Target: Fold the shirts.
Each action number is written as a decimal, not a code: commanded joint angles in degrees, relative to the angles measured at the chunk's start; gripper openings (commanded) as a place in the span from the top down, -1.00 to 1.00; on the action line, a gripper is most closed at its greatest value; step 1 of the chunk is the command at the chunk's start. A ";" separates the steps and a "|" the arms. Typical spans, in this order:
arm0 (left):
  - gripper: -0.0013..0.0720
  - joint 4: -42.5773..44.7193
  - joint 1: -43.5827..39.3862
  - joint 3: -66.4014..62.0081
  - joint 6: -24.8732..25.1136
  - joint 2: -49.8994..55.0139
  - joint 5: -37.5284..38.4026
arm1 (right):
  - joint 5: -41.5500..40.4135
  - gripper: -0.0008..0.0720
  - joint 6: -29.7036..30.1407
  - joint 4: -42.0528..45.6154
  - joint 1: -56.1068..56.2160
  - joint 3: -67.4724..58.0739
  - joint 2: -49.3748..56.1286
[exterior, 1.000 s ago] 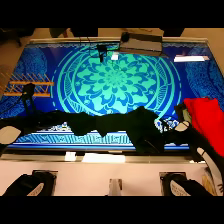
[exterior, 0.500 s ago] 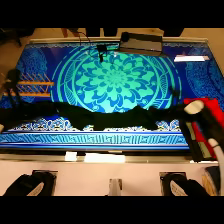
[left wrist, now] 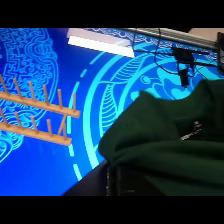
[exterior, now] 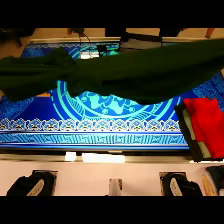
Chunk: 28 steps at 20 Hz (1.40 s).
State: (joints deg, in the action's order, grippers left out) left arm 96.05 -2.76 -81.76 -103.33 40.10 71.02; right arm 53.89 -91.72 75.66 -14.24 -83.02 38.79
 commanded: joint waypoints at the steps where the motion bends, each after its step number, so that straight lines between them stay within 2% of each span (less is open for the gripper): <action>1: 0.87 2.23 1.31 3.80 -0.20 0.07 7.52 | 4.46 0.92 -1.81 4.98 -1.25 -2.56 -2.89; 6: 0.87 -1.16 1.31 16.44 -0.96 -0.35 6.84 | 10.32 0.92 -2.95 8.26 -1.25 -1.97 -2.64; 9: 0.87 -7.28 1.31 24.87 -0.92 -0.26 -2.82 | 19.82 0.92 -4.76 6.27 -1.25 2.29 -0.07; 11: 0.87 -11.15 1.31 30.47 -0.92 0.70 -10.84 | 23.69 0.92 -4.74 2.29 -1.25 10.29 1.55; 14: 0.87 -18.01 1.31 35.87 -0.92 4.94 -18.12 | 21.49 0.92 -3.82 -2.86 -1.20 27.26 2.54; 18: 0.83 -26.82 1.31 37.70 -0.87 15.04 -20.31 | 15.52 0.92 -3.85 -8.15 -1.20 44.24 3.74; 19: 0.49 -28.26 1.31 37.68 -0.87 17.11 -20.46 | 15.02 0.92 -3.85 -9.25 -1.20 45.88 3.72; 20: -0.30 -29.24 1.31 37.57 -0.83 18.84 -20.28 | 14.95 0.92 -3.82 -9.60 -1.20 46.45 3.72; 21: -1.00 -29.22 1.33 36.89 0.22 20.22 -19.17 | 14.95 0.92 -3.58 -9.60 -1.20 46.42 3.69; 23: -1.00 -29.09 1.81 33.16 7.13 21.97 -10.54 | 14.97 0.92 -2.54 -9.60 -1.20 46.42 3.65; 24: -0.89 -29.27 1.64 31.47 7.15 22.40 -5.46 | 14.93 0.91 -2.51 -9.55 -1.20 46.42 3.65; 25: -0.62 -30.82 0.98 31.12 7.10 22.36 -2.40 | 14.53 0.91 -2.54 -9.55 -1.20 46.42 3.67; 28: -0.60 -33.03 -4.15 33.77 7.08 22.45 -3.65 | 13.25 0.91 -2.54 -9.55 -1.20 46.42 3.67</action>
State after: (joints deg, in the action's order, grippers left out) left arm 65.32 -3.70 -48.66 -97.67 61.65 64.40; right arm 68.10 -94.48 66.48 -15.51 -37.12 42.41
